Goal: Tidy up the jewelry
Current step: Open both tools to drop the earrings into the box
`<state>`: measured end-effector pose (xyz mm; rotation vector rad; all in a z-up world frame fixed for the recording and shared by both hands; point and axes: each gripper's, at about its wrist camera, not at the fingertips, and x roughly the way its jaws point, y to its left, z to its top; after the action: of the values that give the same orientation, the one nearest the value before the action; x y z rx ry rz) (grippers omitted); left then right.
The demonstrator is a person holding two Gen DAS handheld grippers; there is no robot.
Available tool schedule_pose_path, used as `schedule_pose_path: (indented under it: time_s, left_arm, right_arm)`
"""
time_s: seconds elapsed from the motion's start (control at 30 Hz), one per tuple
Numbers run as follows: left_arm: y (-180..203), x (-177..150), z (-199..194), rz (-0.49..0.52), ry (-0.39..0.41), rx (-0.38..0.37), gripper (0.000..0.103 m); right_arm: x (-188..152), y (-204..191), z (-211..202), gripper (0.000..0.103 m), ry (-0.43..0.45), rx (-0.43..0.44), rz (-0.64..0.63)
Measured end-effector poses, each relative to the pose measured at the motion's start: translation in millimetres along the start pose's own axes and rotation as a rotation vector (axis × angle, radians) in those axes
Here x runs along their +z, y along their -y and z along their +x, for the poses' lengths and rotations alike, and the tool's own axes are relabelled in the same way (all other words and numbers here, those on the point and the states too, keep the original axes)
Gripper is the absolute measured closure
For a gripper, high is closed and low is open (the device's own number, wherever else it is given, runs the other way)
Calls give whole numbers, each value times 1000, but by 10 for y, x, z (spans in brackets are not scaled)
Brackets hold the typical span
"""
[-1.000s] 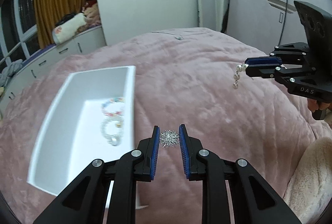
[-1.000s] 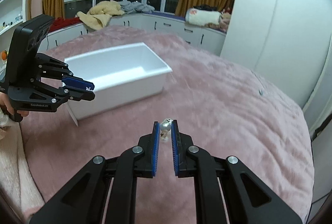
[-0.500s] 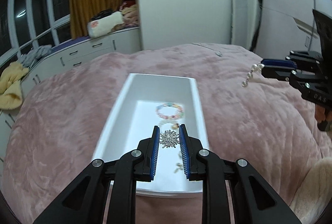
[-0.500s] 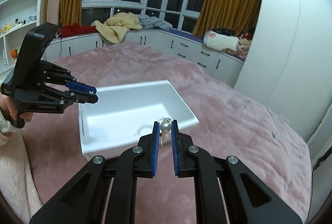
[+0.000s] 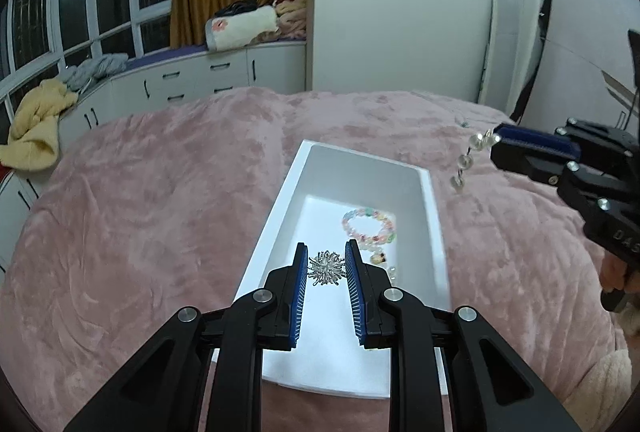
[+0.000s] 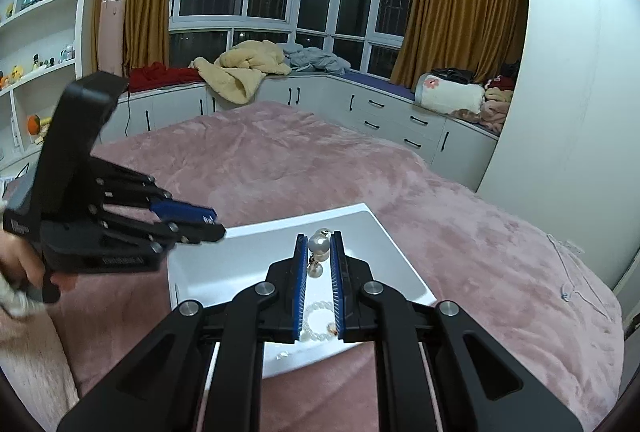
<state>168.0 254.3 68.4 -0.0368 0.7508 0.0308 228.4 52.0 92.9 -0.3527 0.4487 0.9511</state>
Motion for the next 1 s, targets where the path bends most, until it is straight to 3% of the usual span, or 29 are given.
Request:
schedule_pose_path:
  time_s: [0.27,0.6,0.87,1.0]
  left_arm:
    - [-117,-86,303,-22,-62,24,79]
    - [-128,-102,446,-13,-72,53,79]
    - [-83,-120,563,-28,-83,116,78]
    - [-52,-150,583,-16,-84,126,74]
  right_arm:
    - [40,51,303,91,-24,9,56]
    - [-31,129,684,91,-77,16,106]
    - [-200,172,945,91,-126,2,153]
    - [-281,204,981,91,-136,1,175]
